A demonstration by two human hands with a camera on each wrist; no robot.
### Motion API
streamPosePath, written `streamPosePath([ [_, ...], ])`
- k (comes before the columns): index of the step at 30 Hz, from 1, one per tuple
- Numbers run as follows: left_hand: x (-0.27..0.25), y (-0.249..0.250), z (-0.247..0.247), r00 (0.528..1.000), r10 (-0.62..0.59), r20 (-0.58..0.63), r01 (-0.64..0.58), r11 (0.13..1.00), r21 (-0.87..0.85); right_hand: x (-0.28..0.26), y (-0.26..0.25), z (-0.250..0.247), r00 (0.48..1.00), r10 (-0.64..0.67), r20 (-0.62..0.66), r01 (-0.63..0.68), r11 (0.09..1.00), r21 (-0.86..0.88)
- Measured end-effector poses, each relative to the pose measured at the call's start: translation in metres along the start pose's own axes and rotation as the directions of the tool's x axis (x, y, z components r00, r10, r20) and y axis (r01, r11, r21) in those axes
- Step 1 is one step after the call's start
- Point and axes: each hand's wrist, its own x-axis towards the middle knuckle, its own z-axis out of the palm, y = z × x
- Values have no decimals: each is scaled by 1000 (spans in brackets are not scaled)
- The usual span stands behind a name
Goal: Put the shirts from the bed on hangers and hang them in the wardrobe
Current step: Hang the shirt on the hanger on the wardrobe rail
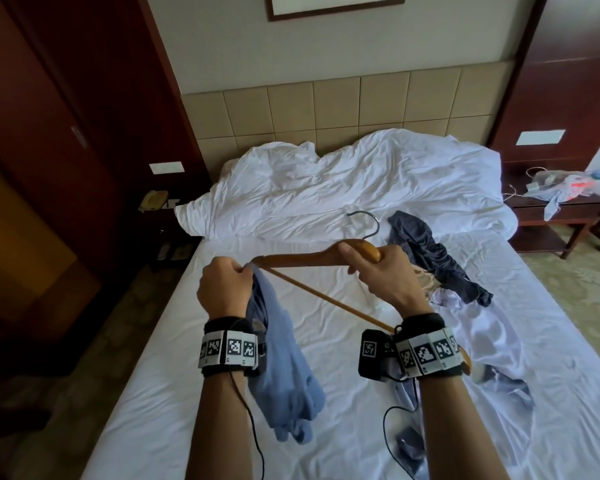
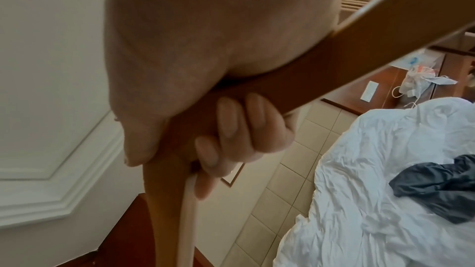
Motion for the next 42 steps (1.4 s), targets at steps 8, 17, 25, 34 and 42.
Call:
streamPosePath([
  [8, 0, -35, -4, 987, -148, -60, 154, 982, 113, 0, -8, 5, 985, 14, 170, -8, 999, -32],
  [17, 6, -46, -2, 985, -130, -111, 142, 984, 110, 1, -12, 12, 970, -12, 243, 15, 1000, -10],
  [25, 12, -39, 2, 983, -123, -140, 131, 990, 50, 6, -9, 21, 968, -10, 249, -3, 999, 52],
  [34, 1, 13, 11, 994, -111, 18, 111, 955, -276, 4, -19, 38, 968, -76, 239, 77, 997, 5],
  [42, -27, 88, -2, 967, 232, 109, -130, 812, -570, 5, -19, 52, 993, -107, 49, 91, 963, 254],
])
